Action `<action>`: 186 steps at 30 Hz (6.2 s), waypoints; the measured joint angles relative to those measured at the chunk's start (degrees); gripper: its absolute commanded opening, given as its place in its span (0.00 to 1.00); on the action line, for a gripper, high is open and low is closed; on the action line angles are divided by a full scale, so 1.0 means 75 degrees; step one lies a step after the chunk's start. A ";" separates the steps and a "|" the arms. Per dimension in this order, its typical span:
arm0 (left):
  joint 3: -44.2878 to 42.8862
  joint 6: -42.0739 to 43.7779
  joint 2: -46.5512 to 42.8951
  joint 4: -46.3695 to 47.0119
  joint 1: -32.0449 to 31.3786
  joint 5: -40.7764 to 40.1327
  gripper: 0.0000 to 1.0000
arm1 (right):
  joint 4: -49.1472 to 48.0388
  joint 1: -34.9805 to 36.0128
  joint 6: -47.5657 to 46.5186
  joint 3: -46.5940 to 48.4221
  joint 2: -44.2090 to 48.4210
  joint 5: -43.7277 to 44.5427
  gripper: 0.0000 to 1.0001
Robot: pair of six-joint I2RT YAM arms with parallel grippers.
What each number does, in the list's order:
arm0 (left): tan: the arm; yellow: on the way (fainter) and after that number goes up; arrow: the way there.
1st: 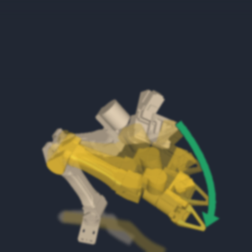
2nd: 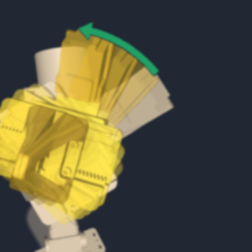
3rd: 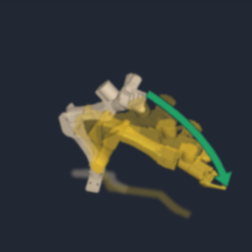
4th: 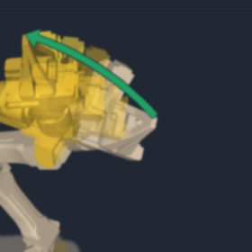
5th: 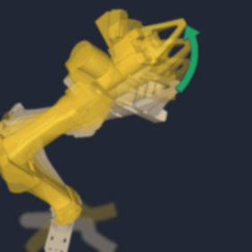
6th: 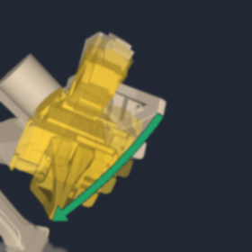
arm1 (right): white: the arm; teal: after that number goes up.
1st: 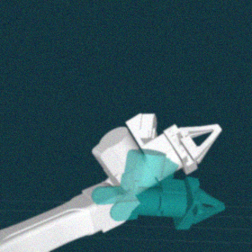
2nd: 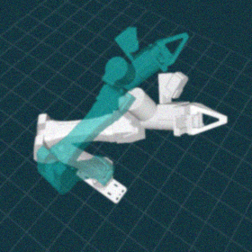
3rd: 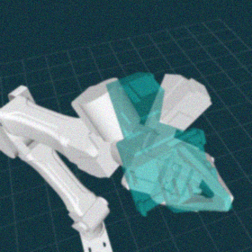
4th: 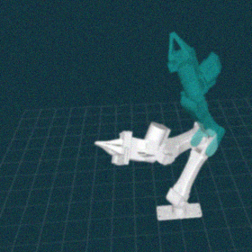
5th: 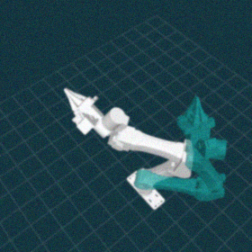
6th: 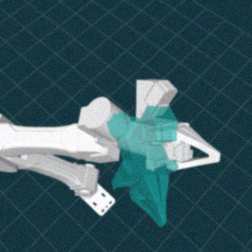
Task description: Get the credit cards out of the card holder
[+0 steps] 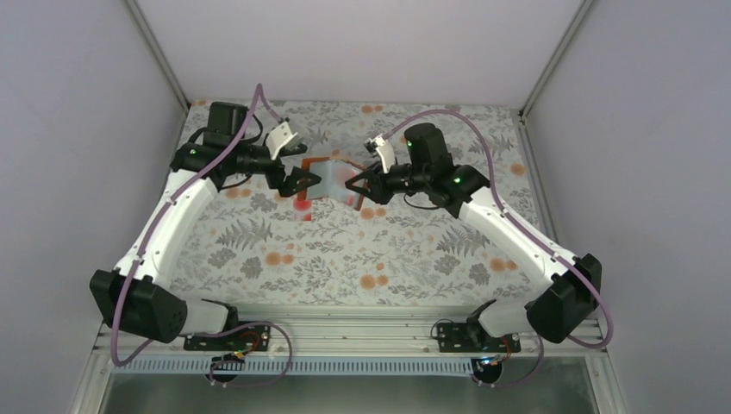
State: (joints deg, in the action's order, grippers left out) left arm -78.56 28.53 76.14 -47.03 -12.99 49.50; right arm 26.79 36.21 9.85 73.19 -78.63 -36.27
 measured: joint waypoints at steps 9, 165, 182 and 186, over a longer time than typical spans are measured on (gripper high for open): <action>-0.0341 -0.0125 0.0353 -0.0122 -0.0498 0.0289 0.03 | -0.0085 0.0099 -0.0184 -0.0017 0.0012 -0.0289 0.30; 0.0160 -0.0857 0.0195 0.0131 -0.0731 0.1955 0.02 | -0.2037 0.0032 -0.0580 -0.1999 0.1530 -0.0557 0.19; 0.0163 -0.0775 0.0163 0.0149 -0.0644 0.1859 0.13 | -0.2454 0.0023 0.0122 -0.1894 0.1169 -0.0664 0.04; 0.0166 -0.0976 0.0146 0.0329 -0.0650 0.1580 0.75 | -0.2358 0.0020 0.0175 -0.1880 0.1157 -0.0423 0.04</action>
State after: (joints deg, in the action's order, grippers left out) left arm -77.32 21.21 77.23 -44.56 -17.87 61.34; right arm 9.10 36.36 11.16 59.09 -69.95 -39.44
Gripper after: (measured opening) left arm 0.346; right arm 0.113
